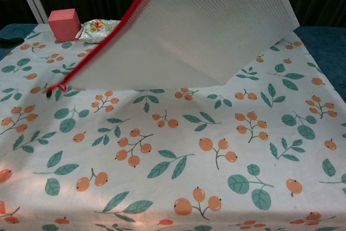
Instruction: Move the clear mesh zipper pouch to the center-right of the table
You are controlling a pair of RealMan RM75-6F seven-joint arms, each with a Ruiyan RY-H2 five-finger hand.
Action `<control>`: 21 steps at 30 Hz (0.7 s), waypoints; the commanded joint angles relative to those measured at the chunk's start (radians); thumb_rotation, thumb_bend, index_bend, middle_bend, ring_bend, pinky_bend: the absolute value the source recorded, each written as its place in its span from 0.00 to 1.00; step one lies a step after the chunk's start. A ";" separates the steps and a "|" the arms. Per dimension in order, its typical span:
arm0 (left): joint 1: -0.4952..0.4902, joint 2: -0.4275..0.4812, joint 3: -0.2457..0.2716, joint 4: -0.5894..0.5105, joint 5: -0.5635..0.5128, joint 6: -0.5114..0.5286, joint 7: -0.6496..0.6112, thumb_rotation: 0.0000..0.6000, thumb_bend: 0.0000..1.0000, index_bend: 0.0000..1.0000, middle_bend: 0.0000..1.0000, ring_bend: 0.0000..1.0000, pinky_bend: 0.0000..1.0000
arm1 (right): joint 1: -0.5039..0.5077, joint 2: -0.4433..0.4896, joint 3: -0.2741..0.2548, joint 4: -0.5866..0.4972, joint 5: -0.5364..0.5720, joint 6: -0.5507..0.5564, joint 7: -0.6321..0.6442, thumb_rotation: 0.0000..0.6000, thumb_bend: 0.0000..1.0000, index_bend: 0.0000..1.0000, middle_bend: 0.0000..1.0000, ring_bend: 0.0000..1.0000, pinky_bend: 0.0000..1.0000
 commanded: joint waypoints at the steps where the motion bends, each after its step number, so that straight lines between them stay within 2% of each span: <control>1: 0.009 0.016 0.005 0.003 -0.009 -0.004 0.016 1.00 0.11 0.16 0.16 0.14 0.20 | -0.017 0.011 -0.049 0.015 -0.064 0.019 -0.014 1.00 0.67 0.84 0.44 0.18 0.08; 9: 0.036 0.025 0.009 0.028 -0.025 0.007 0.011 1.00 0.10 0.16 0.15 0.13 0.20 | -0.079 -0.025 -0.161 0.096 -0.166 0.088 -0.187 1.00 0.67 0.83 0.44 0.18 0.07; 13: 0.041 0.020 0.009 0.044 -0.020 0.015 -0.006 1.00 0.10 0.16 0.15 0.13 0.20 | -0.134 -0.067 -0.217 0.189 -0.208 0.162 -0.220 1.00 0.67 0.83 0.44 0.18 0.07; 17: 0.046 0.017 0.007 0.065 -0.025 0.011 -0.021 1.00 0.09 0.16 0.15 0.13 0.20 | -0.177 -0.118 -0.265 0.328 -0.256 0.233 -0.223 1.00 0.66 0.83 0.44 0.18 0.05; 20: 0.052 0.016 0.004 0.075 -0.033 0.007 -0.037 1.00 0.09 0.16 0.15 0.13 0.20 | -0.196 -0.140 -0.309 0.396 -0.278 0.231 -0.254 1.00 0.61 0.75 0.41 0.14 0.00; 21: 0.054 0.015 0.004 0.078 -0.035 0.006 -0.041 1.00 0.09 0.16 0.15 0.13 0.20 | -0.198 -0.139 -0.323 0.404 -0.278 0.214 -0.271 1.00 0.55 0.66 0.37 0.10 0.00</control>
